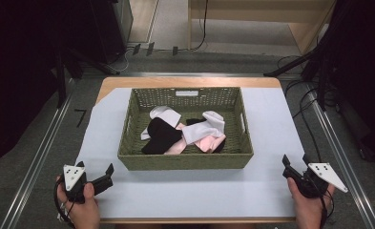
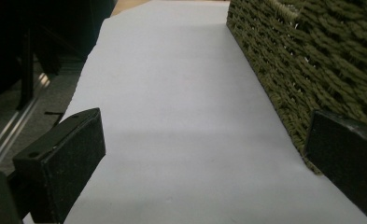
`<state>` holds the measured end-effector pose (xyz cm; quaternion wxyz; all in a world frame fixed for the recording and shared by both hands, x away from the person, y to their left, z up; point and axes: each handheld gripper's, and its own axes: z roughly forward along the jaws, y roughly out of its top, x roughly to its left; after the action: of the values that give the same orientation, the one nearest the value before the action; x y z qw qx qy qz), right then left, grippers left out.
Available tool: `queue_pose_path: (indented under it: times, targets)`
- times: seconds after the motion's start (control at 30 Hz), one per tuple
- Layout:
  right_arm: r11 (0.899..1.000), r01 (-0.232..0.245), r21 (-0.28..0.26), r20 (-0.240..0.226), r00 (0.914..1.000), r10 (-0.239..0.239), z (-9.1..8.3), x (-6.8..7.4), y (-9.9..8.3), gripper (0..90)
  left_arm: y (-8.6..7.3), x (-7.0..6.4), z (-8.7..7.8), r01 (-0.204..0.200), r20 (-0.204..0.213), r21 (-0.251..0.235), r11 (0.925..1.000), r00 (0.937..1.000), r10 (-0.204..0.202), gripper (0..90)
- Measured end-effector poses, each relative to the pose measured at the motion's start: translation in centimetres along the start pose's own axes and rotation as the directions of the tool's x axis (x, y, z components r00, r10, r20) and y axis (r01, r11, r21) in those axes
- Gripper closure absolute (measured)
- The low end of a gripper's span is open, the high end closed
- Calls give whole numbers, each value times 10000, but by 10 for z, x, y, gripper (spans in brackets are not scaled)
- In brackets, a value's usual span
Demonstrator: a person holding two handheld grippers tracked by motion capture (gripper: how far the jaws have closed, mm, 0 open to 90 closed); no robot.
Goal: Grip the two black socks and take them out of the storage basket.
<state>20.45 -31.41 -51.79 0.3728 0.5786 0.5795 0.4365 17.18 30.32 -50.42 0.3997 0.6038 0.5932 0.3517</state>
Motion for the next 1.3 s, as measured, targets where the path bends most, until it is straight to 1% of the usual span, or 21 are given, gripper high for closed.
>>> queue_pose_path:
  times: [0.07,0.1,0.13,0.2,0.27,0.37,0.67,0.7,0.73,0.77,0.8,0.87,0.93,0.97,1.0,1.03,1.07,1.1,1.17,1.2,1.3]
  targets:
    - [10000,33,-92,-96,9999,-34,0,2,2,348,0,0,1,-25,7,125,9999,10000,25,0]
    - [9995,22,-312,-296,9996,-31,-2,10,8,384,1,-4,2,-332,-61,195,9993,9994,333,0]
    - [9995,22,-312,-296,9996,-31,-2,10,8,384,1,-4,2,-332,-61,195,9993,9994,333,0]
    - [9989,127,-461,-350,9993,-143,-4,21,20,398,-1,-9,0,-943,-117,50,9955,9955,943,0]
    - [9983,212,-543,-349,9991,-231,-5,24,23,401,-1,-9,0,-989,-70,39,9951,9951,989,0]
    - [9951,433,-884,-485,9977,-477,-10,36,36,418,-1,-7,0,-784,36,60,9969,9969,784,0]
    - [9924,333,-1186,-1182,9919,-474,-4,74,86,435,0,-7,1,-799,88,83,9968,9968,799,0]
    - [9907,509,-1263,-1355,9884,-680,0,86,97,436,0,-7,1,-770,100,84,9970,9970,769,0]
    - [9907,509,-1263,-1355,9884,-680,0,86,97,436,0,-7,1,-762,101,83,9971,9970,761,0]
    - [9898,562,-1308,-1457,9865,-753,2,91,100,436,0,-7,1,-764,112,76,9970,9970,763,0]
    - [9860,813,-1457,-1610,9814,-1047,8,103,107,436,0,-7,1,-804,117,99,9967,9967,803,0]
    - [9844,883,-1524,-1695,9789,-1140,11,109,110,437,0,-7,1,-856,126,107,9963,9963,855,0]
    - [9820,857,-1681,-2151,9690,-1213,18,126,120,444,0,-7,1,-864,131,111,9962,9962,862,0]
    - [9820,857,-1681,-2151,9690,-1213,18,126,120,444,0,-7,1,-864,142,113,9962,9962,863,0]
    - [9805,799,-1797,-2474,9610,-1236,24,138,127,459,0,-7,1,-860,159,120,9962,9962,859,0]
    - [9805,799,-1797,-2474,9610,-1236,24,138,127,459,0,-7,1,-856,163,123,9963,9962,854,0]
    - [9796,885,-1802,-2627,9554,-1346,30,149,131,480,0,-7,1,-871,165,118,9961,9961,869,0]
    - [9796,885,-1802,-2627,9554,-1346,30,149,131,480,0,-7,1,-864,170,117,9962,9961,862,0]
    - [9794,1027,-1738,-2762,9495,-1486,38,160,134,494,0,-7,1,-882,171,138,9960,9960,879,0]
    - [9809,1119,-1590,-2961,9424,-1555,48,170,136,517,0,-7,1,-889,175,143,9959,9959,886,0]
    - [9832,1040,-1499,-3204,9357,-1478,57,179,137,552,0,-7,1,-898,158,140,9959,9959,896,0]
